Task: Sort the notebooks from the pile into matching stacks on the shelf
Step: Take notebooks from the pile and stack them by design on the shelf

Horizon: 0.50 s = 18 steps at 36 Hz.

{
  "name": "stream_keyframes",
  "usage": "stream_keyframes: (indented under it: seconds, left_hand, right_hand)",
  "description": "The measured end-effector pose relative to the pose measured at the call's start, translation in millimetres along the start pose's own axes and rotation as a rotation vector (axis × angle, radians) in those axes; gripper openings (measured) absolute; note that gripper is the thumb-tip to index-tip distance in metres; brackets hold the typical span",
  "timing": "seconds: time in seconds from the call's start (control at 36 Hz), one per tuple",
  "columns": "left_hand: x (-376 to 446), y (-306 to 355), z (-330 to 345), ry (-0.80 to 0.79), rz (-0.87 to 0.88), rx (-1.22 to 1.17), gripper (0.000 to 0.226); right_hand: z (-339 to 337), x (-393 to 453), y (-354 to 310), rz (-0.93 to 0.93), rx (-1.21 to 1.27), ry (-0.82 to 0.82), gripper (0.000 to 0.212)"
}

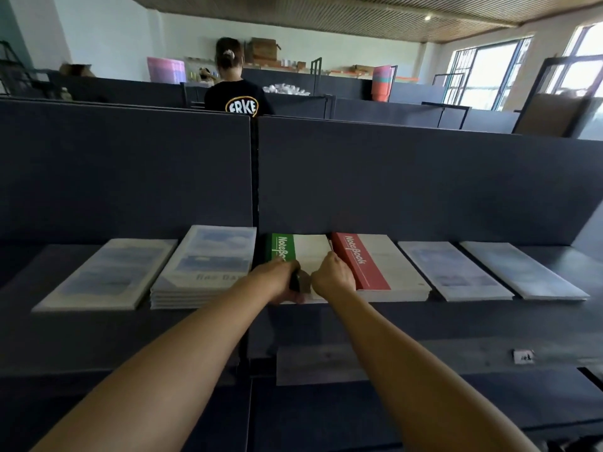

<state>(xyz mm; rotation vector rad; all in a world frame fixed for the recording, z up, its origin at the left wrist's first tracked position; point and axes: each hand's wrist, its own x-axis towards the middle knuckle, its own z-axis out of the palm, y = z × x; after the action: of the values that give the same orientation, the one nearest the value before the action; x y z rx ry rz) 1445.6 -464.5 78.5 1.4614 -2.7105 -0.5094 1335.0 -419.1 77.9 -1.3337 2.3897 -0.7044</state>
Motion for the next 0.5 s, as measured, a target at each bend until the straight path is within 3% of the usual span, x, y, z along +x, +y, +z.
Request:
stream_keyframes:
  seconds: [0.19, 0.33, 0.5]
  left_hand:
    - [3.2, 3.3, 2.0, -0.126, -0.033, 0.094, 0.084]
    - [2.9, 2.3, 5.3, -0.131, -0.031, 0.053, 0.074]
    - [4.6, -2.0, -0.3, -0.124, -0.028, -0.012, 0.079]
  right_hand:
    - [1.3, 6.5, 0.7, 0.066, 0.143, -0.074, 0.071]
    - [-2.6, 9.5, 2.2, 0.080, 0.208, -0.105, 0.068]
    - [-5.8, 13.2, 6.5, 0.052, 0.062, -0.149, 0.062]
